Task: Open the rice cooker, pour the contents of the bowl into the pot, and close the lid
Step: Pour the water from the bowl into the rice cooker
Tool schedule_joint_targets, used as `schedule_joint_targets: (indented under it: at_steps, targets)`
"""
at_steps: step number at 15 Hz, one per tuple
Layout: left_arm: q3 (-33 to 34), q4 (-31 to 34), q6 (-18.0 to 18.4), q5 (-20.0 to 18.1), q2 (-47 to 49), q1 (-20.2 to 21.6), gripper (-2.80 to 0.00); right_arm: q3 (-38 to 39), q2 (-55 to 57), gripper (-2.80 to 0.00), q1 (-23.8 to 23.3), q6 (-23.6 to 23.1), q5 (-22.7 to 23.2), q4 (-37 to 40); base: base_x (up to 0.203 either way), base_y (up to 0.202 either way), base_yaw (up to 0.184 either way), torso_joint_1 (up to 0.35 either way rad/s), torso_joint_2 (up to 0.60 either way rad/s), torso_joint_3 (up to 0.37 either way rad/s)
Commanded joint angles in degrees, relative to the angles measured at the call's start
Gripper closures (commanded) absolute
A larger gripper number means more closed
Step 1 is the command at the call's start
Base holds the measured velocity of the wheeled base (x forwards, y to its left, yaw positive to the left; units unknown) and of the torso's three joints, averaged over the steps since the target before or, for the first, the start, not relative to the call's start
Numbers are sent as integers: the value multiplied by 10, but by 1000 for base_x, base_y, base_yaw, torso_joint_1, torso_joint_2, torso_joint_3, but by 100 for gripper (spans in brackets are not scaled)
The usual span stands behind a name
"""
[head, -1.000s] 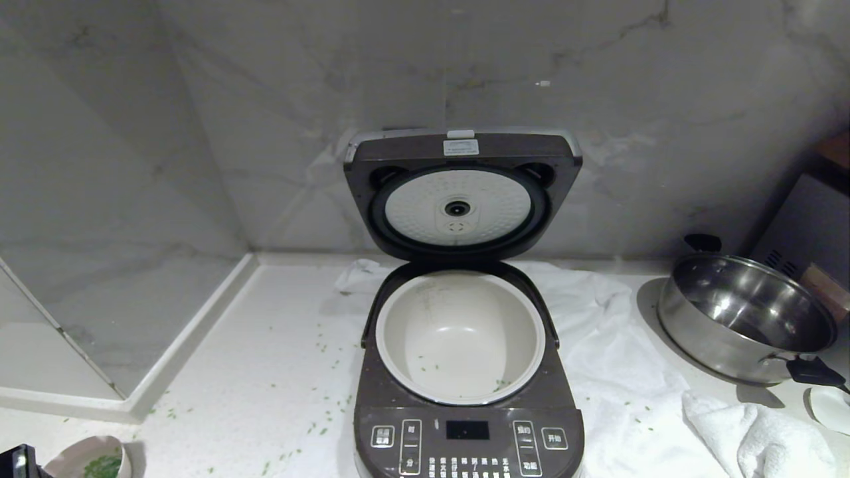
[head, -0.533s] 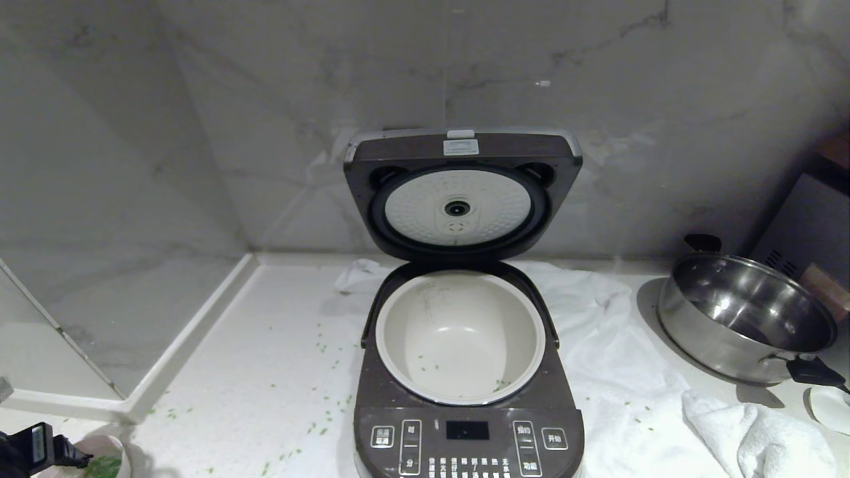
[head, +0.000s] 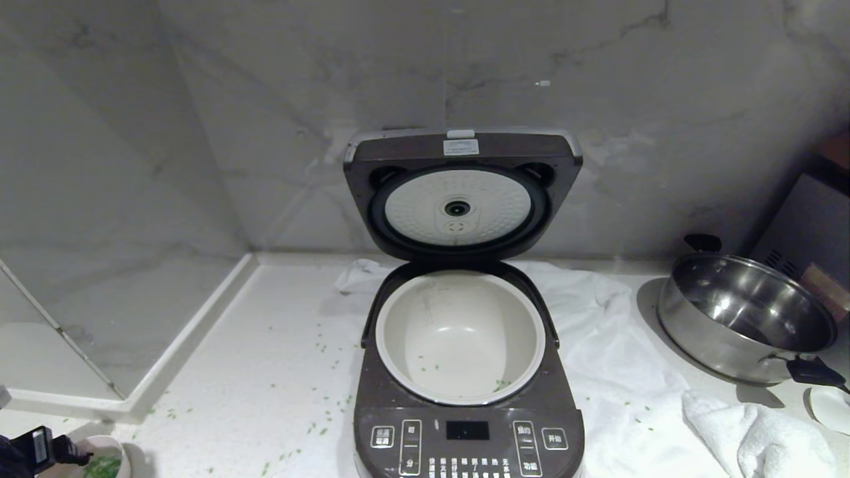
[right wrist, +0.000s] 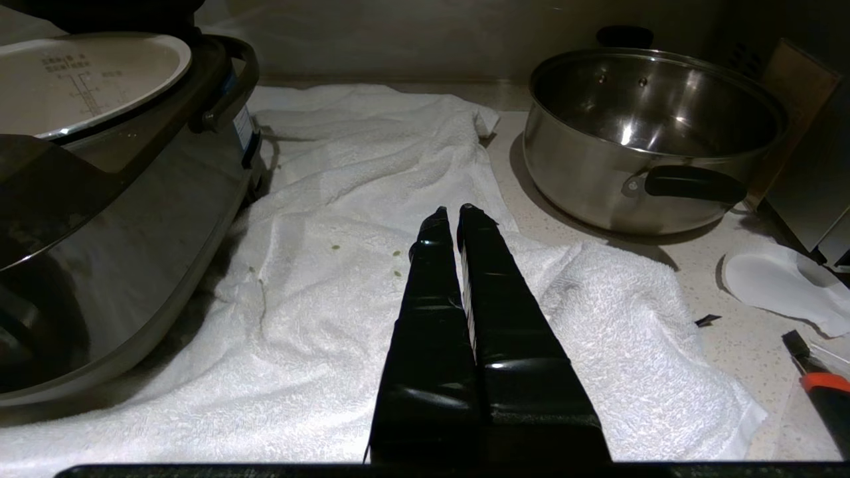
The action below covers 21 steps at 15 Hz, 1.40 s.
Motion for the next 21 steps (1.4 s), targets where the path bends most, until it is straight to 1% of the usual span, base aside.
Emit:
schedule_joint_targets:
  at_steps: [1, 5, 6, 9, 14, 20, 21]
  targets:
    - [1, 0, 1, 0, 13, 4, -280, 1, 0, 0, 0, 0, 0, 0, 0, 0, 0, 0, 0, 0]
    - [3, 0, 27, -3, 34, 21, -280, 1, 0, 0, 0, 0, 0, 0, 0, 0, 0, 0, 0, 0]
    - [3, 0, 28, -4, 39, 24, 0, 1, -1, 0, 0, 0, 0, 0, 0, 0, 0, 0, 0, 0]
    - [12, 0, 36, -4, 49, 29, 0, 1, 0, 0, 0, 0, 0, 0, 0, 0, 0, 0, 0, 0]
    - [18, -1, 34, -7, 62, 35, 0, 1, 0, 0, 0, 0, 0, 0, 0, 0, 0, 0, 0, 0]
    - [27, 1, 36, -8, 58, 30, 0, 1, 0, 0, 0, 0, 0, 0, 0, 0, 0, 0, 0, 0]
    - [27, 2, 36, -14, 55, 25, 0, 1, 0, 0, 0, 0, 0, 0, 0, 0, 0, 0, 0, 0]
